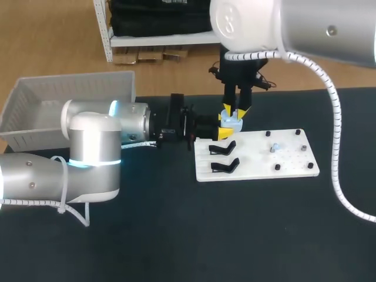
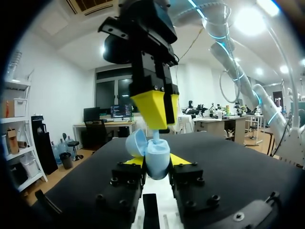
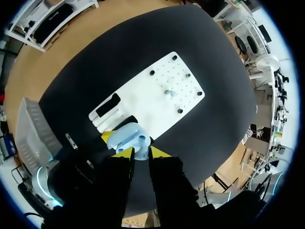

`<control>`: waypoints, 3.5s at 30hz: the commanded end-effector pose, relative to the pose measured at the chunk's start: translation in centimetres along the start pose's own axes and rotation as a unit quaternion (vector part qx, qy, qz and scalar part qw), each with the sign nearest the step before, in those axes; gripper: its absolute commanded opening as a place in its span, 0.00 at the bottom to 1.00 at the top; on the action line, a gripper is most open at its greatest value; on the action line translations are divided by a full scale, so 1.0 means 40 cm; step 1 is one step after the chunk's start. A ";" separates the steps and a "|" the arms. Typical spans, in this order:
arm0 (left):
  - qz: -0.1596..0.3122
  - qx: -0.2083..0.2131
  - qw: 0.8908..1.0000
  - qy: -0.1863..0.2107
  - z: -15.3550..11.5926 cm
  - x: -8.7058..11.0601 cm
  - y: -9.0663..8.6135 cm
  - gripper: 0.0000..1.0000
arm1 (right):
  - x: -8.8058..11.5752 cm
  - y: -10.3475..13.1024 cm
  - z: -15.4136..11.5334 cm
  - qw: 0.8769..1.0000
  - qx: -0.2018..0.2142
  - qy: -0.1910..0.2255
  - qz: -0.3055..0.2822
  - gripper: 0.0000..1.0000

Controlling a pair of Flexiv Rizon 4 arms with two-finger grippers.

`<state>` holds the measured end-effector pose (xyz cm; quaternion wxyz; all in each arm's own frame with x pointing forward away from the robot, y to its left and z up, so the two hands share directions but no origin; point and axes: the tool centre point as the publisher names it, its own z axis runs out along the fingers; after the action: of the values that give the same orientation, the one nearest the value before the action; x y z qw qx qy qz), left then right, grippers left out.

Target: Pick up each earbud case from the left stands, insert the matching earbuds, close the lid, and place the case in the box.

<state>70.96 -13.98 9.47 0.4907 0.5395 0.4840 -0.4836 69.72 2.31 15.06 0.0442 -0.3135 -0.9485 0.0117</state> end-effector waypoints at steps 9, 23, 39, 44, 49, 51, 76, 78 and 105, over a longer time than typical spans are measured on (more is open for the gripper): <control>0.002 -0.004 1.000 -0.001 0.002 0.002 -0.004 0.00 | -0.013 0.008 0.010 1.000 0.012 -0.003 0.007 0.00; 0.002 -0.004 1.000 -0.001 0.002 0.002 -0.004 0.00 | -0.014 0.003 0.026 1.000 0.024 -0.004 0.010 0.00; 0.002 -0.004 1.000 -0.001 0.002 0.002 -0.004 0.00 | 0.016 -0.143 -0.077 0.996 -0.085 -0.014 -0.027 0.49; 0.002 -0.004 1.000 -0.001 0.002 0.002 -0.004 0.00 | -0.019 -0.213 -0.066 0.990 -0.120 -0.038 -0.060 0.48; 0.002 -0.004 1.000 -0.001 0.002 0.002 -0.004 0.00 | -0.050 -0.271 -0.036 0.982 -0.143 -0.055 -0.109 0.47; 0.002 -0.004 1.000 -0.001 0.002 0.002 -0.004 0.00 | -0.055 -0.289 -0.024 0.978 -0.143 -0.074 -0.132 0.49; 0.002 -0.004 1.000 -0.001 0.002 0.002 -0.004 0.00 | -0.151 -0.263 0.192 0.956 -0.147 -0.076 -0.242 0.63; 0.002 -0.004 1.000 -0.001 0.002 0.002 -0.004 0.00 | -0.157 -0.258 0.204 0.955 -0.146 -0.074 -0.246 0.58; 0.002 -0.004 1.000 -0.001 0.002 0.002 -0.004 0.00 | -0.197 -0.203 0.276 0.951 -0.161 -0.049 -0.258 0.42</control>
<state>70.96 -14.00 9.46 0.4908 0.5393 0.4842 -0.4835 69.86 -8.88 4.00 -0.0554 -0.0608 -0.9872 -0.1363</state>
